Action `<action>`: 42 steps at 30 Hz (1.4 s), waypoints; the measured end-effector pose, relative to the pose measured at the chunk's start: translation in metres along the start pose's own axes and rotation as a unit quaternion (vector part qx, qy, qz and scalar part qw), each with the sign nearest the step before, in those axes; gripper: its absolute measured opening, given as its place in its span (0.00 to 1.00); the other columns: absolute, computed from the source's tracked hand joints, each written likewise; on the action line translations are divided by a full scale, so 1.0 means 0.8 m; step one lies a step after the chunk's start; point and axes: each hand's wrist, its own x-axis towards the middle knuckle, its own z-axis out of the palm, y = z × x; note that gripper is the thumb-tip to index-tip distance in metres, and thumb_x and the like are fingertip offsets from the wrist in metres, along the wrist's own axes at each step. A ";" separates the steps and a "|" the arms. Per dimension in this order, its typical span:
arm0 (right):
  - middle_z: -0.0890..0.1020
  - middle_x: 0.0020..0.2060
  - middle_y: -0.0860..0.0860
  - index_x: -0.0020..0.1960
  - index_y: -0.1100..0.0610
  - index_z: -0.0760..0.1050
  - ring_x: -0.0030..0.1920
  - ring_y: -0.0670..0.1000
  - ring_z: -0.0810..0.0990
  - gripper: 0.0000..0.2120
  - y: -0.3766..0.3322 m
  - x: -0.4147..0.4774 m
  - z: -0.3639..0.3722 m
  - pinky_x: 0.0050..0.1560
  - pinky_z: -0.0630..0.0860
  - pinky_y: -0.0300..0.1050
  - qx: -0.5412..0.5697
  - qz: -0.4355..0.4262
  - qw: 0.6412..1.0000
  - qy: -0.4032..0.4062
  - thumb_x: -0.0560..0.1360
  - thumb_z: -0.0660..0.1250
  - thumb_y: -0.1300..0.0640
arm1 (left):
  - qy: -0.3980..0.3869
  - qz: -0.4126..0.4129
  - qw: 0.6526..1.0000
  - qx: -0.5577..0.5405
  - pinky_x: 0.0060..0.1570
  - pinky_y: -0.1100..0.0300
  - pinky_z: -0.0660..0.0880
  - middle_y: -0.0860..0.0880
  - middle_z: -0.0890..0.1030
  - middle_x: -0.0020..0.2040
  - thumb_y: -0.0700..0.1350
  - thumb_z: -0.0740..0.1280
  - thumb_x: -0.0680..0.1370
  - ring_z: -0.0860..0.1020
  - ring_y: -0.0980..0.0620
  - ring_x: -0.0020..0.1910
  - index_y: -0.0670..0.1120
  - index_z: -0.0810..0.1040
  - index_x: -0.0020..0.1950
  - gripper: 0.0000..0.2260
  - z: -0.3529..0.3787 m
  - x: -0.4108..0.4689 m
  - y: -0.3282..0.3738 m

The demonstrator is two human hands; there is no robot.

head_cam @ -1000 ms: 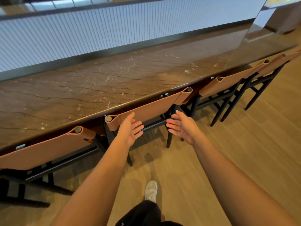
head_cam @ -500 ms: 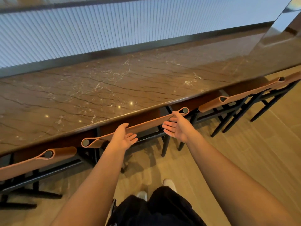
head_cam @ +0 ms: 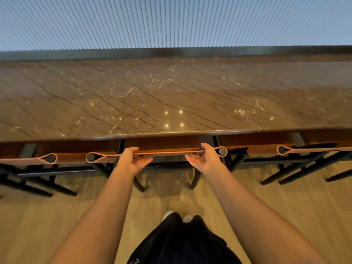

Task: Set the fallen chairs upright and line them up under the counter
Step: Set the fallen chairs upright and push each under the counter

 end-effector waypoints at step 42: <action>0.72 0.65 0.64 0.70 0.58 0.63 0.63 0.69 0.74 0.24 -0.077 0.023 -0.064 0.55 0.74 0.71 0.047 -0.059 0.996 0.048 0.77 0.56 0.74 | -0.014 0.047 0.997 0.060 0.38 0.41 0.80 0.34 0.75 0.59 0.27 0.56 0.76 0.77 0.34 0.52 0.39 0.66 0.67 0.21 0.067 0.017 -0.059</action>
